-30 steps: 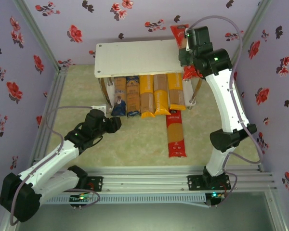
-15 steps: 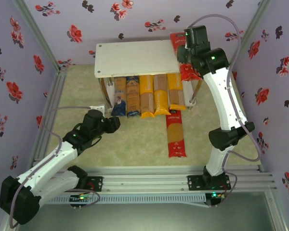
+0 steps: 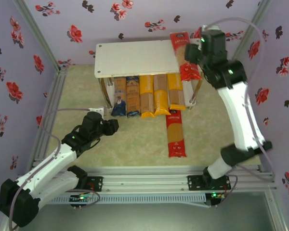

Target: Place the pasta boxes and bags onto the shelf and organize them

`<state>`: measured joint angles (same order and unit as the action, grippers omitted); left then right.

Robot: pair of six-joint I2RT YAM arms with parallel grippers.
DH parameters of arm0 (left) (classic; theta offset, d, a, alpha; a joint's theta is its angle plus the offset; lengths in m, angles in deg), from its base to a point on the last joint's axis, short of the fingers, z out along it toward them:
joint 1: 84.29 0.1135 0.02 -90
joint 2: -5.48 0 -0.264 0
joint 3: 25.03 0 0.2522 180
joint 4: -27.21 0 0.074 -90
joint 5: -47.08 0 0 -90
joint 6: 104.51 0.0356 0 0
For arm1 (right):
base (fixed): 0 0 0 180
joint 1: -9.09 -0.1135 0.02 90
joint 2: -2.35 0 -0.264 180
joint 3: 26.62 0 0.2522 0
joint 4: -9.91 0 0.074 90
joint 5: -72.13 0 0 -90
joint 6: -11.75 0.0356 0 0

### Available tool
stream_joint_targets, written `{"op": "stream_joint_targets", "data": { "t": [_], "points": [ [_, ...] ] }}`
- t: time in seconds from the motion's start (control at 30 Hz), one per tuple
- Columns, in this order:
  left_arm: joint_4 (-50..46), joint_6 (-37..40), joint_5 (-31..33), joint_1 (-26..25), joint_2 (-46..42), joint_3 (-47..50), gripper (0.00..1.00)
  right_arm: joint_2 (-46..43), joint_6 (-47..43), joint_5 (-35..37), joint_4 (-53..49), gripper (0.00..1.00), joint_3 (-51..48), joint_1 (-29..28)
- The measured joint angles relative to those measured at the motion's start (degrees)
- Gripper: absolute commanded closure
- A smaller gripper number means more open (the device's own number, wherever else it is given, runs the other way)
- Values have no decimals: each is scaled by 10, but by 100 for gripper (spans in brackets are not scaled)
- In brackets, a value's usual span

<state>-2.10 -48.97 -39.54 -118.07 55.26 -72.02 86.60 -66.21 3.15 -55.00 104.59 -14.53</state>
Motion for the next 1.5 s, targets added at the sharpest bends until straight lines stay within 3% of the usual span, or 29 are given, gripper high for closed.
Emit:
{"op": "stream_joint_targets", "data": {
  "t": [0.17, 0.27, 0.37, 0.6, 0.67, 0.87, 1.03, 1.23, 1.5],
  "points": [
    [-5, 6, 0, -1, -7, 2, 53, -242, 35, 10, 2, 47, -198, -32],
    [-6, 6, 0, -15, 5, 2, 54, -347, 83, 17, -25, 50, -284, -103],
    [1, 3, 0, -55, 31, 9, 55, -382, 146, 26, -68, 51, -376, -181],
    [29, -22, 5, -120, 72, 32, 53, -347, 306, 22, -132, 52, -595, -348],
    [40, -29, 5, -122, 78, 33, 53, -337, 345, 9, -108, 43, -664, -372],
    [76, -37, 0, -126, 120, 33, 52, -262, 402, 6, 14, 14, -768, -378],
    [90, -42, -5, -127, 127, 34, 50, -196, 411, -5, 103, 2, -780, -344],
    [102, -44, -7, -127, 126, 34, 50, -128, 405, -33, 169, 1, -782, -268],
    [108, -44, -7, -127, 118, 42, 50, -60, 370, -65, 201, 1, -782, -211]
  ]
}}
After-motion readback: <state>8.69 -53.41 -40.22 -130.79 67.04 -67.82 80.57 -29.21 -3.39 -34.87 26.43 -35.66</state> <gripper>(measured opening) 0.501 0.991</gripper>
